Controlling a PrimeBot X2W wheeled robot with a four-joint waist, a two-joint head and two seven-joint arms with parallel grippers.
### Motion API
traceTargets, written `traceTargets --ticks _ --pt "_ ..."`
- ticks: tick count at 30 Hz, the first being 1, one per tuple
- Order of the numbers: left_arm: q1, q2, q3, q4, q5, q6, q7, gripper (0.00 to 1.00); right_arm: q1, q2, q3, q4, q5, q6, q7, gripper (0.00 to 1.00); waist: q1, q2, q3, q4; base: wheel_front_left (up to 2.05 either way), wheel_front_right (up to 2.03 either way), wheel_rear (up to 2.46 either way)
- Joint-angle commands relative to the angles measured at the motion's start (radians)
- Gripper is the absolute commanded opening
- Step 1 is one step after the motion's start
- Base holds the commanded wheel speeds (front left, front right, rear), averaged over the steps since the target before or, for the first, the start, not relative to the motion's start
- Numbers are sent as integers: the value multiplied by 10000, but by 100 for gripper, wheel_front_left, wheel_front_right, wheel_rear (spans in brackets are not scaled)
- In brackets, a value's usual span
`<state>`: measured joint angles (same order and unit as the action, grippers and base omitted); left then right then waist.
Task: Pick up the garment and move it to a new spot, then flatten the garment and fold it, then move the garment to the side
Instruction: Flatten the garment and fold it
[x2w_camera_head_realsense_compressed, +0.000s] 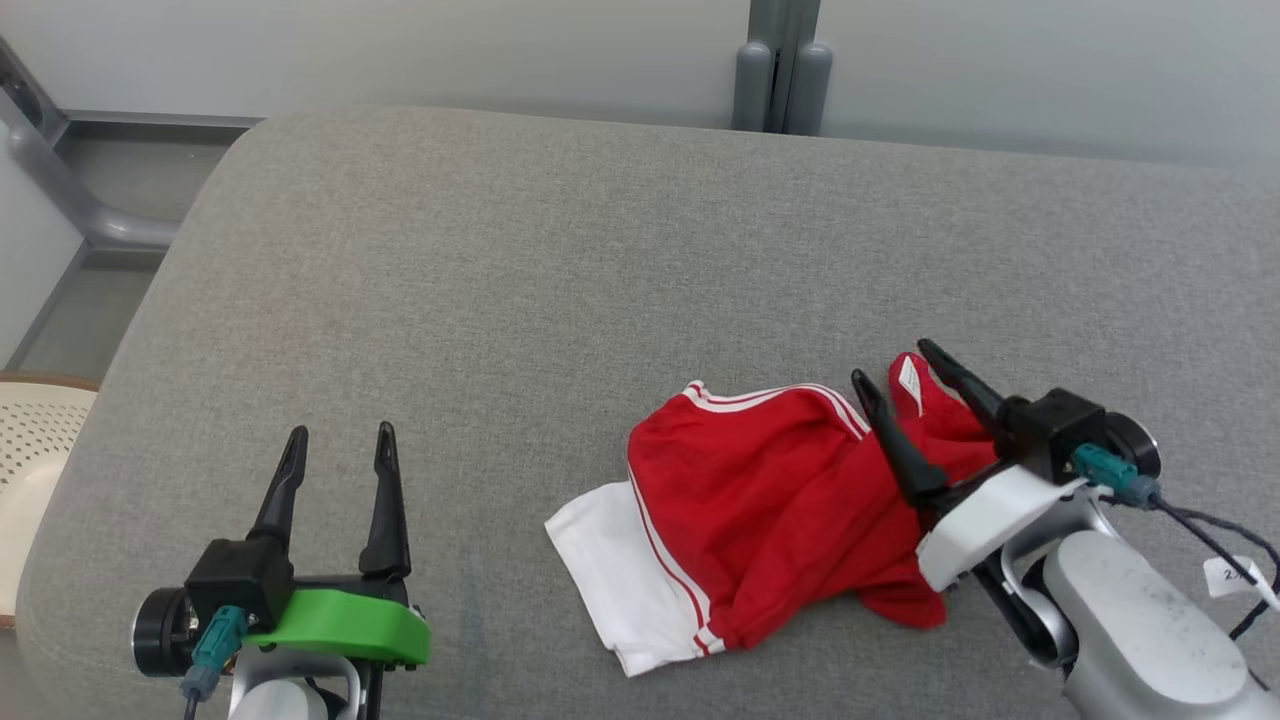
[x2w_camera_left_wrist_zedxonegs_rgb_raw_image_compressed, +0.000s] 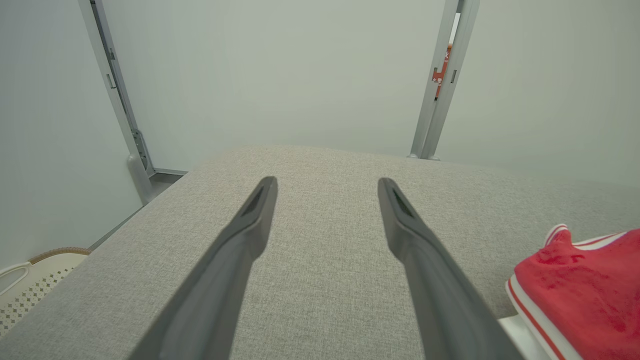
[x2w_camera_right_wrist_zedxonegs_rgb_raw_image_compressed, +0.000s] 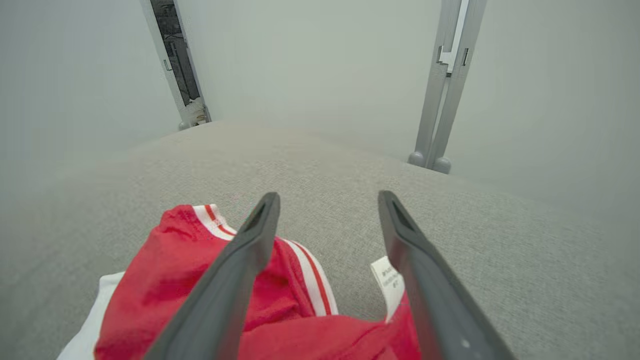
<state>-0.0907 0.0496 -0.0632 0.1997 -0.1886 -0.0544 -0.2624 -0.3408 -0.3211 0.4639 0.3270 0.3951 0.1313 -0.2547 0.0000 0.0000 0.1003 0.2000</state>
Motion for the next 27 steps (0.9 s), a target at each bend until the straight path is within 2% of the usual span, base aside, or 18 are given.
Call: traceTargets --ticks 1,8,19,24,26,27 --pt "21 21 10 -45 18 -46 -29 100 -357 -115 -183 100 -120 -11 150 100 0 0 72 2 0 0 0" --pt "-244 21 -177 -25 -113 -16 -29 100 -1679 -436 -616 1175 -44 -13 1149 100 0 0 400 195 0 0 0" --pt "-397 21 -457 3 -346 191 -29 100 -2762 -358 -3 3767 396 -13 3227 100 0 0 714 719 0 0 0" --pt "-348 21 -466 -35 -361 208 -29 100 -2745 -254 359 4405 926 -13 4122 100 0 0 749 782 0 0 0" --pt "-351 21 -470 -52 -392 218 -29 100 -2807 -234 474 4530 1137 -13 4455 16 0 0 775 779 0 0 0" --pt "-370 21 -480 -54 -405 239 -29 100 -2874 -271 501 4608 1183 -13 4536 0 0 0 794 772 0 0 0"
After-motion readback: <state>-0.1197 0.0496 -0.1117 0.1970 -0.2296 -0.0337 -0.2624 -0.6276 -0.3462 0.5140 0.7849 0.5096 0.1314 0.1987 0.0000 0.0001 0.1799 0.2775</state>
